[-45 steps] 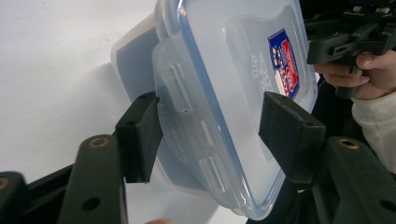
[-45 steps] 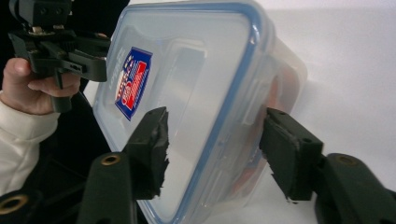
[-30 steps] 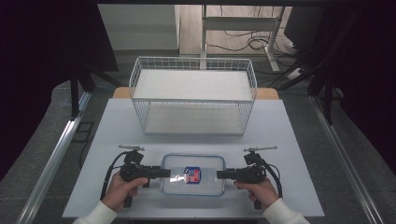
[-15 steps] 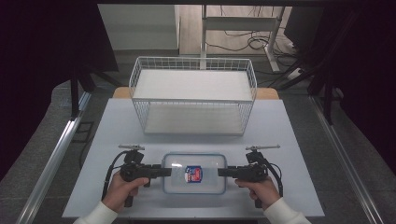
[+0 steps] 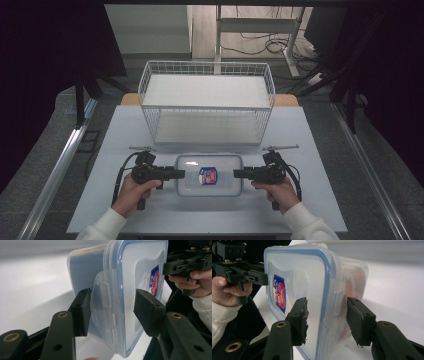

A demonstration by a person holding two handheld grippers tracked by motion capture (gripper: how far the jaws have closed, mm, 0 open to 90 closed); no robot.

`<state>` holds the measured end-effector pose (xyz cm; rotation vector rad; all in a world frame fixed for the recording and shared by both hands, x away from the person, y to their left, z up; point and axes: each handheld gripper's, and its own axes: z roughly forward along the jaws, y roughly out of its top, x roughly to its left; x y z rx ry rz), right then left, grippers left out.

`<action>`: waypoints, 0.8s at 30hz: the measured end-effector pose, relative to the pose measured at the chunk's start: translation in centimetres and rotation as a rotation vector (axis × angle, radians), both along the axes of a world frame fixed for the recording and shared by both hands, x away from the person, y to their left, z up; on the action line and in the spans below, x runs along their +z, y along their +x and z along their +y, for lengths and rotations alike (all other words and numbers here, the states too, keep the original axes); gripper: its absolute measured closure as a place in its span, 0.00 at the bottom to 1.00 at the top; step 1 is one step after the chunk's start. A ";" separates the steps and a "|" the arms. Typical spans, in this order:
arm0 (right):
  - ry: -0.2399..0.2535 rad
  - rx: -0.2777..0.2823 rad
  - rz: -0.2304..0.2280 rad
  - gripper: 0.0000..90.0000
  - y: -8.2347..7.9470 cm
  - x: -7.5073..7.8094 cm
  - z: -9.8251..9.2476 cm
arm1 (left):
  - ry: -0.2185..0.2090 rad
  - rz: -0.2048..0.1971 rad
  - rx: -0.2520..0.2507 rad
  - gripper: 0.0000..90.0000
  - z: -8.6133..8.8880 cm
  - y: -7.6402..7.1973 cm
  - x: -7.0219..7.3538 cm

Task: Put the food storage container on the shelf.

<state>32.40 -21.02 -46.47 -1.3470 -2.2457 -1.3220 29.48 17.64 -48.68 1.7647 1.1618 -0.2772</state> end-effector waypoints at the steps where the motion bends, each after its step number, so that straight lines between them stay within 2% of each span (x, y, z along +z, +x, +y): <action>1: 0.000 0.000 0.000 0.58 0.0 0.0 0.0 | -0.002 -0.003 0.000 0.54 0.1 0.2 0.0; 2: -0.003 0.000 -0.005 0.58 0.8 0.2 0.2 | -0.012 -0.004 0.011 0.54 0.2 0.9 -0.1; 5: -0.010 0.001 -0.016 0.58 1.7 0.4 0.5 | -0.018 -0.007 0.016 0.54 0.5 1.7 -0.2; 8: -0.018 -0.005 -0.030 0.58 3.4 0.6 1.0 | -0.027 -0.010 0.022 0.54 0.9 3.4 -0.5; 9: -0.018 -0.005 -0.030 0.58 3.4 0.6 1.0 | -0.027 -0.010 0.022 0.54 0.9 3.4 -0.5; 10: -0.022 -0.007 -0.033 0.58 4.2 0.5 1.2 | -0.027 -0.009 0.023 0.54 1.0 3.9 -0.6; 13: -0.024 -0.007 -0.039 0.58 4.9 0.3 1.4 | -0.028 -0.001 0.025 0.54 1.2 4.9 -0.9; 17: -0.041 0.001 -0.054 0.58 5.8 -0.1 2.0 | 0.007 0.000 0.030 0.51 1.3 6.1 -0.9; 20: -0.028 -0.011 -0.047 0.58 6.5 -0.3 2.1 | 0.003 0.002 0.021 0.52 1.6 6.9 -0.9; 24: -0.014 -0.016 -0.043 0.58 6.8 -0.3 2.0 | -0.006 -0.010 0.024 0.52 1.6 7.3 -0.5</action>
